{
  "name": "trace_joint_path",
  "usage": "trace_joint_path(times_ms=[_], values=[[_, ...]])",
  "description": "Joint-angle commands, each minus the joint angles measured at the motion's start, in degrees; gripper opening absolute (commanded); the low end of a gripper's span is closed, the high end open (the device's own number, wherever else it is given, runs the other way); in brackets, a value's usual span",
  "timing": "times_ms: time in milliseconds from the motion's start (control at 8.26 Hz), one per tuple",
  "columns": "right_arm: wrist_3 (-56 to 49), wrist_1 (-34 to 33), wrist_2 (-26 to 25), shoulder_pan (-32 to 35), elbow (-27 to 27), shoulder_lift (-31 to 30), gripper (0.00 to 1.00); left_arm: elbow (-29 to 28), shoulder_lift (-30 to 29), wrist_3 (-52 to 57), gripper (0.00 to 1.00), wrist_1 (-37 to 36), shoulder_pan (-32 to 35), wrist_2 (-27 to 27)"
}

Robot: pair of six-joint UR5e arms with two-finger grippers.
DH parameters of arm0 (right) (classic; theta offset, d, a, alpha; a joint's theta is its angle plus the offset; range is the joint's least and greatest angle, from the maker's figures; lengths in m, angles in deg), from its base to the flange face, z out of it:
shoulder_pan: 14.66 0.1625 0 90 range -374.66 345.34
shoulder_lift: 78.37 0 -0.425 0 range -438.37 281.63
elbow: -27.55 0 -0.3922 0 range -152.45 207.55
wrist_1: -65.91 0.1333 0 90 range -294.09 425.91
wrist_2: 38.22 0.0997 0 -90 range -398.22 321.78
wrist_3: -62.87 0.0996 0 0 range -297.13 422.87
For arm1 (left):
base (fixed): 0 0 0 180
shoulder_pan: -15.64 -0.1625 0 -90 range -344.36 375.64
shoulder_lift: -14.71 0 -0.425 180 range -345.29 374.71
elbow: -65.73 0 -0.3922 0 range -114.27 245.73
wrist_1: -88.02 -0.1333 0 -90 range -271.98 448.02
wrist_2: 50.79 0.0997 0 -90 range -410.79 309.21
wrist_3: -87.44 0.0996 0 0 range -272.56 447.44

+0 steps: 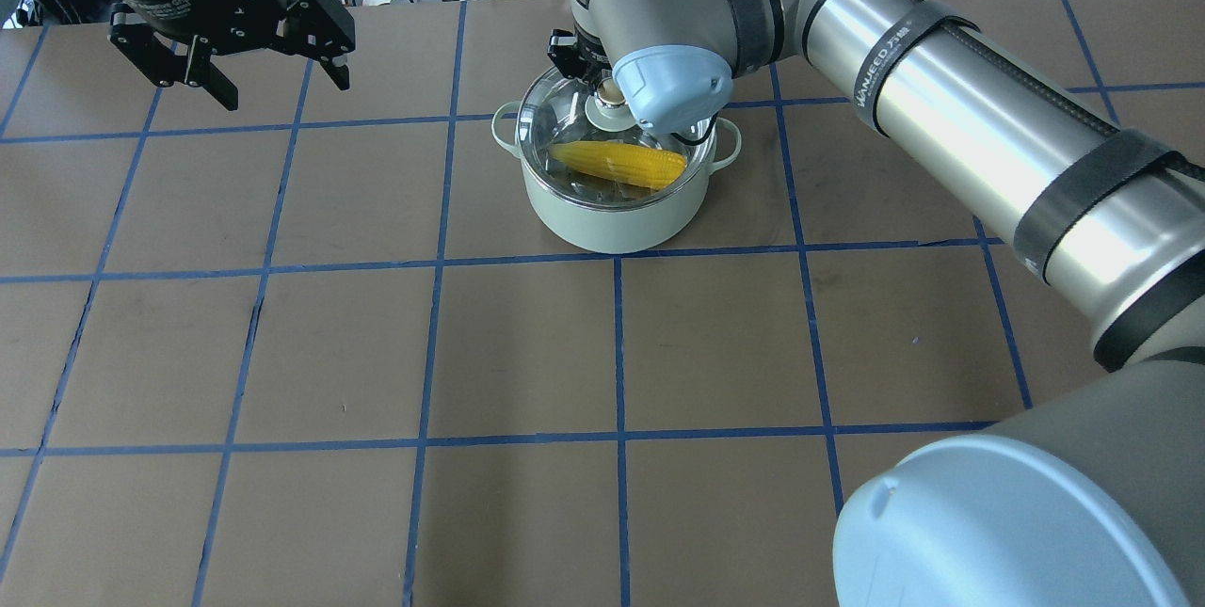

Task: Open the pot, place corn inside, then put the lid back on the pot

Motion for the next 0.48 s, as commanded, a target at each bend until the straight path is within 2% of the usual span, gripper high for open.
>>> trace_joint_path(times_ms=[0,363], values=[[-0.2,-0.2,0.0,0.0,0.0,0.2,0.26,0.1,0.0,-0.1,1.0,0.0,0.0,0.1],[-0.6,-0.4,-0.1,0.0,0.0,0.2,0.26,0.1,0.0,-0.1,1.0,0.0,0.0,0.1]])
